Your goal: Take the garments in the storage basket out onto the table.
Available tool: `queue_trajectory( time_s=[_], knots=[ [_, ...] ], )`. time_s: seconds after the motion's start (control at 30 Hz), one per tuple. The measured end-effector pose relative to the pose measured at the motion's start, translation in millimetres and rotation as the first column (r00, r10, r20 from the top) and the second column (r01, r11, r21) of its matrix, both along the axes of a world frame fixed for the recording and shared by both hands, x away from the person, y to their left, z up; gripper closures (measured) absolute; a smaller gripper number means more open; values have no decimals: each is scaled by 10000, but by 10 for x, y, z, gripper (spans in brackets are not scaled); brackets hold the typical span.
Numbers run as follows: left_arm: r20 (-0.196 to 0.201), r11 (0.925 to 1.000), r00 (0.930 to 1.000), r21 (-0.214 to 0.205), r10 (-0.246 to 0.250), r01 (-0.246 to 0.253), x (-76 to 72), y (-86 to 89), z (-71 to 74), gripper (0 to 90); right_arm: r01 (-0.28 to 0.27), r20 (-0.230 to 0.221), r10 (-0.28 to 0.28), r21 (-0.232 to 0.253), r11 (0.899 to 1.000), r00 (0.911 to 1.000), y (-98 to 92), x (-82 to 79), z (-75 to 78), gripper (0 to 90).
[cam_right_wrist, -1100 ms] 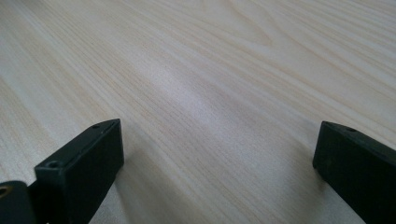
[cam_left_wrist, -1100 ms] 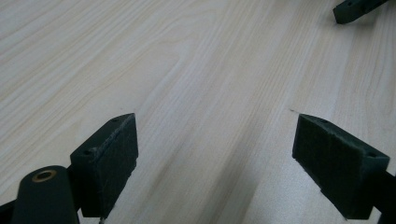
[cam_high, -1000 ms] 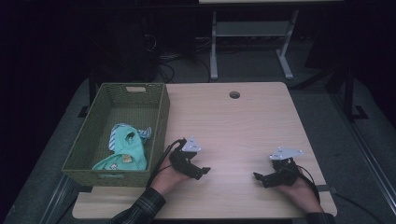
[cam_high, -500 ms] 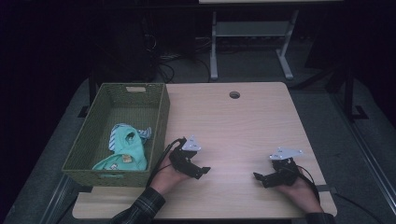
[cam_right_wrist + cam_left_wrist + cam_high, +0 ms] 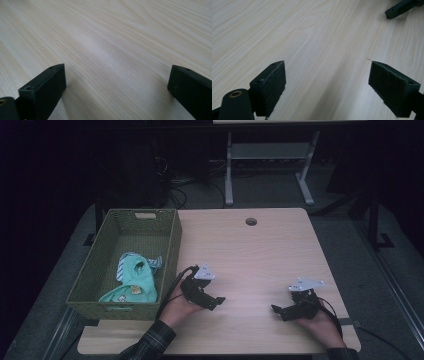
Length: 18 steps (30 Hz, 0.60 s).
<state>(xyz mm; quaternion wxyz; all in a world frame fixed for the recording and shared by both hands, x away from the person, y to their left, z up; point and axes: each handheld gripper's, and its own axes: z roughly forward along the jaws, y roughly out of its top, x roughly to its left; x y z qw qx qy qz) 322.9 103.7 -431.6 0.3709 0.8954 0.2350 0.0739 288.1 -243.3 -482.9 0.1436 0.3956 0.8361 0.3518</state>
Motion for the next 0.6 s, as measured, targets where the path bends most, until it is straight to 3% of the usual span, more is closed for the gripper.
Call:
queue_trajectory(
  time_s=[0.6],
  knots=[
    [-34, 10000, 10000, 6, -93, 93, 6, -4, 118, 138, 0, 1, 0, 2, 10000, 10000, 0, 0, 0, 15]
  ],
)
